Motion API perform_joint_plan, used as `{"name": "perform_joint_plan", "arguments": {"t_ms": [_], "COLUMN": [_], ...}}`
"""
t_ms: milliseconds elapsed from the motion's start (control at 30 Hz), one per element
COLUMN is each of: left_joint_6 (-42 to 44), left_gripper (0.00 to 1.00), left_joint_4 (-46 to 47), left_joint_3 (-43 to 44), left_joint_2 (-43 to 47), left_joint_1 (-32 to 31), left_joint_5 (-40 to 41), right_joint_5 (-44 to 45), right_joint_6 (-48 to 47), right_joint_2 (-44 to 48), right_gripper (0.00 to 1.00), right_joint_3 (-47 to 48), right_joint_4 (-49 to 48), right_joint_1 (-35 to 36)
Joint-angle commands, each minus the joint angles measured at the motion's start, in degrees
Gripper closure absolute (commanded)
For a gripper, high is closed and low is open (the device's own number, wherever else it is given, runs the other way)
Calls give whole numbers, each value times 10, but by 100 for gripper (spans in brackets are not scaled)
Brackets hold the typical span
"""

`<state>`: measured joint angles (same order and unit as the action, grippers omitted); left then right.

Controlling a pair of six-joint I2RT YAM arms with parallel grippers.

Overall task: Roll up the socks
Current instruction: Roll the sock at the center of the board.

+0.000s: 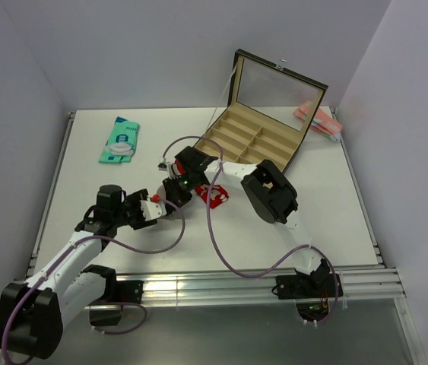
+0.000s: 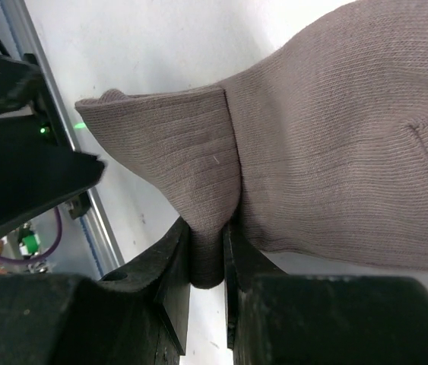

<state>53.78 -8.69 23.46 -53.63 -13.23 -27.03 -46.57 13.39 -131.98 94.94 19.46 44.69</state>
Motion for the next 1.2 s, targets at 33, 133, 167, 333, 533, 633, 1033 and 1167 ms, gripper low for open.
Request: {"name": "perform_joint_plan", "arguments": {"t_ms": [33, 133, 167, 333, 533, 633, 1033, 1167], "left_joint_6": [84, 109, 111, 128, 148, 164, 126, 104], "left_gripper": [35, 34, 34, 33, 34, 36, 70, 84], "left_joint_4": [63, 80, 82, 124, 147, 164, 170, 127], "left_joint_3": [-39, -61, -63, -81, -101, -113, -68, -25], "left_joint_2": [12, 12, 12, 4, -17, -27, -108, -140], "left_joint_1": [-9, -14, -18, -31, -56, -65, -73, -79], "left_joint_5": [4, 2, 1, -3, 10, 17, 21, 22], "right_joint_5": [-2, -5, -5, -14, -23, -30, -36, -40], "right_joint_6": [2, 1, 0, 1, 2, 1, -8, -4], "right_joint_2": [-29, -35, -38, -49, -55, -57, -53, -45], "right_gripper": [95, 95, 95, 94, 94, 94, 94, 92], "right_joint_3": [6, 12, 15, 18, 23, 23, 5, -4], "right_joint_4": [51, 58, 64, 65, 71, 71, 75, 66], "right_joint_1": [-2, -5, -7, -14, -17, -21, -25, -25]}}
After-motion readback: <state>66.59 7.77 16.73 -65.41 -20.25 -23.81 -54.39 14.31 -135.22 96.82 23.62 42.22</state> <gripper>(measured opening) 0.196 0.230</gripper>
